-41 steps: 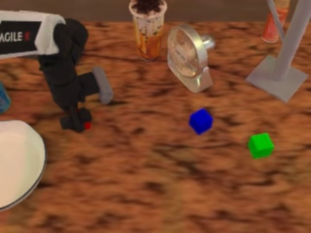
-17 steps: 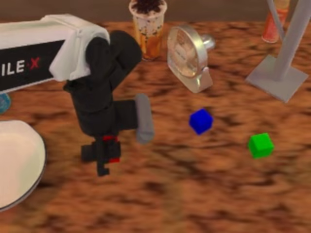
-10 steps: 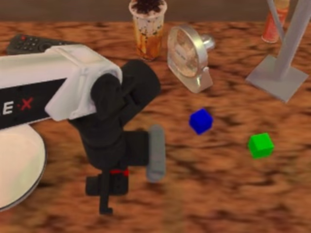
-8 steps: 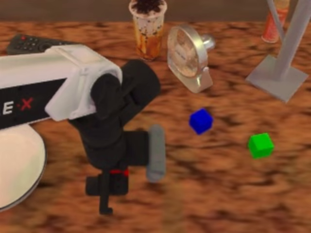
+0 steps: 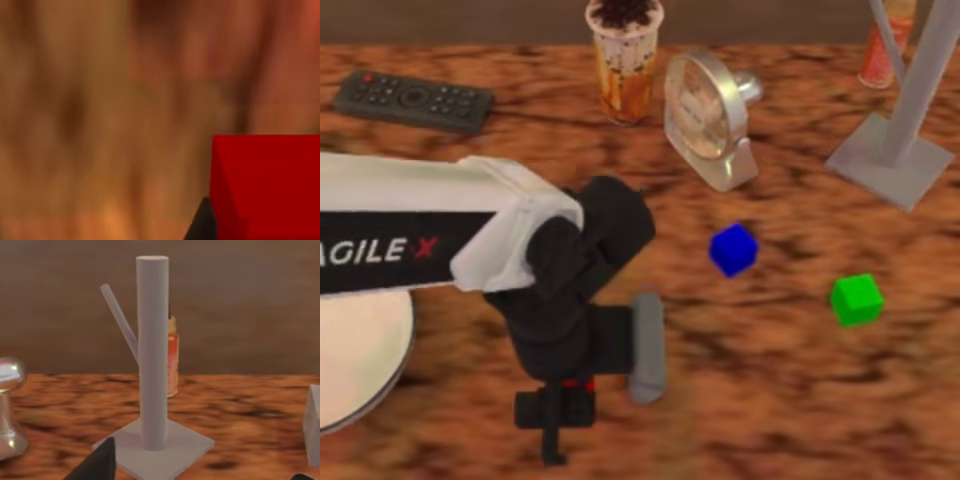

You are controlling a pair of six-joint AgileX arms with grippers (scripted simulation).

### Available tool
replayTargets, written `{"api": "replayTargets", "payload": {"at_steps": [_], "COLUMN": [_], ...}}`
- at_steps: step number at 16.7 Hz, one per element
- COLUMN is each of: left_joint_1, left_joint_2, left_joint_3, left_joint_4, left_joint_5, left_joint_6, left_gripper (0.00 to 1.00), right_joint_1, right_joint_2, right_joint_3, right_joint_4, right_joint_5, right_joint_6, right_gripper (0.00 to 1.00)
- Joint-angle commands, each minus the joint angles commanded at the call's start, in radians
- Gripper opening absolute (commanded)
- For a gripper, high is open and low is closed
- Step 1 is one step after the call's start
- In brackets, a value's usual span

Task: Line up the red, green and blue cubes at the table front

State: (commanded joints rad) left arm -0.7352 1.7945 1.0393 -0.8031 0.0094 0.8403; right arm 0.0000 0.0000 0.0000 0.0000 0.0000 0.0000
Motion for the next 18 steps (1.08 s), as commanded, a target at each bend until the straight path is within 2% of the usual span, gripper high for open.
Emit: {"api": "replayTargets", "payload": {"at_steps": [6,18], "left_joint_1": [-0.004,-0.004], "left_joint_2": [0.026,0.026], "left_joint_3": [-0.030,-0.030], "left_joint_4": [0.050,0.050], "left_joint_5": [-0.001,-0.001], "left_joint_6": [0.000,0.000], "left_gripper": [0.00,0.90], "right_joint_1": [0.000,0.000], "right_joint_2": [0.000,0.000], "right_joint_3": [0.000,0.000], "right_joint_4": [0.000,0.000], "right_joint_5": [0.000,0.000], "right_joint_6": [0.000,0.000], "right_gripper": [1.00,1.00]}}
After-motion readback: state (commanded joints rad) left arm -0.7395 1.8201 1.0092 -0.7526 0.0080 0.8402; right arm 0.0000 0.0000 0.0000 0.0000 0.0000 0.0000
